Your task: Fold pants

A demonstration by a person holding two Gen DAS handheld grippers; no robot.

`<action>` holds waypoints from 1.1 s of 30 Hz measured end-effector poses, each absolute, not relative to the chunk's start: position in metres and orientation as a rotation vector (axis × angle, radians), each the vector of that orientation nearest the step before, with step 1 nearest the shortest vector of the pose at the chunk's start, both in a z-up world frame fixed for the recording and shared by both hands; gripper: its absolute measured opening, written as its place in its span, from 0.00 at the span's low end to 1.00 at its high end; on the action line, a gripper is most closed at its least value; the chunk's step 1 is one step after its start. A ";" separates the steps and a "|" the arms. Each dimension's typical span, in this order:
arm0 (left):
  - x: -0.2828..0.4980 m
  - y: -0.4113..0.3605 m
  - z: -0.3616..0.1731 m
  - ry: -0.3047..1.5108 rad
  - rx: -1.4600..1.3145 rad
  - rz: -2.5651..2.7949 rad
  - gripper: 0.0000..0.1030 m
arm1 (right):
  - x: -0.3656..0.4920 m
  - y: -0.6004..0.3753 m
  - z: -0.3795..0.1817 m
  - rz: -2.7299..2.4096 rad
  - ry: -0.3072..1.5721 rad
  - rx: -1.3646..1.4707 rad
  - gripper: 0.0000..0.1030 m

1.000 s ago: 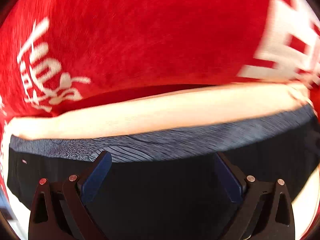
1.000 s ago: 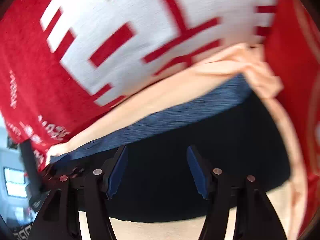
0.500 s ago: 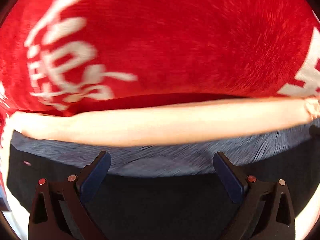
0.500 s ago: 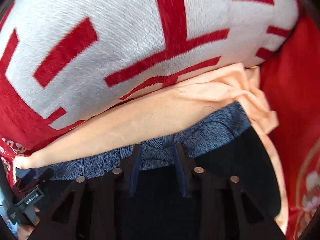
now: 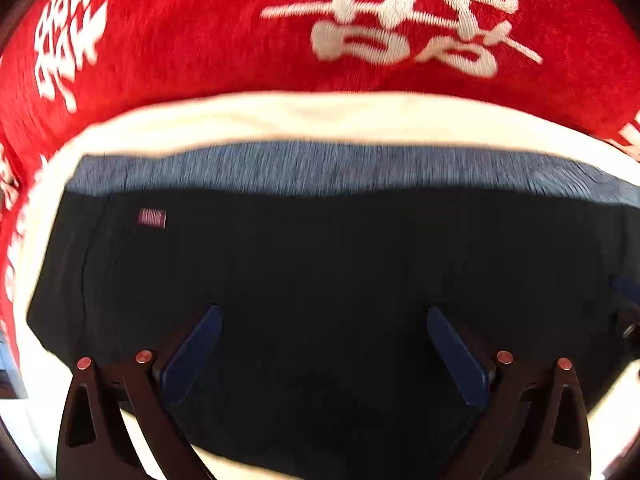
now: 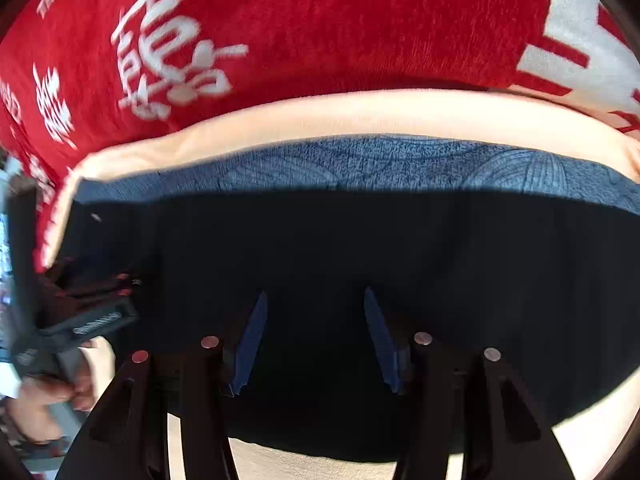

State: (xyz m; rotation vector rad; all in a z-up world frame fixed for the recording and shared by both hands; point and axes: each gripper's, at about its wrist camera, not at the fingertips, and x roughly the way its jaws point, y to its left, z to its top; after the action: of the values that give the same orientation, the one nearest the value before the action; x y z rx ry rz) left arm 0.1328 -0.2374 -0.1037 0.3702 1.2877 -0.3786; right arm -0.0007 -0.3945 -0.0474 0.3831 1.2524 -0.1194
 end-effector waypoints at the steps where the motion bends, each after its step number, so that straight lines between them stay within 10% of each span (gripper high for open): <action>1: 0.131 -0.230 -0.102 1.314 0.368 -0.378 1.00 | -0.009 -0.383 -0.044 -0.117 1.282 0.345 0.54; 16: 0.193 -0.066 -0.090 1.219 0.466 -0.192 1.00 | -0.008 -0.253 -0.040 0.106 1.316 0.399 0.54; 33: 0.082 -0.201 -0.047 1.197 0.529 -0.391 1.00 | -0.122 -0.381 -0.035 -0.040 1.211 1.017 0.55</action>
State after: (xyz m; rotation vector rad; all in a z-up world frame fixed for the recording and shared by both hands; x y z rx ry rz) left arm 0.0817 -0.2014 -0.0474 0.5294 1.1967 -0.3911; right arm -0.1220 -0.3812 -0.0351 1.0166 1.2111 -0.0403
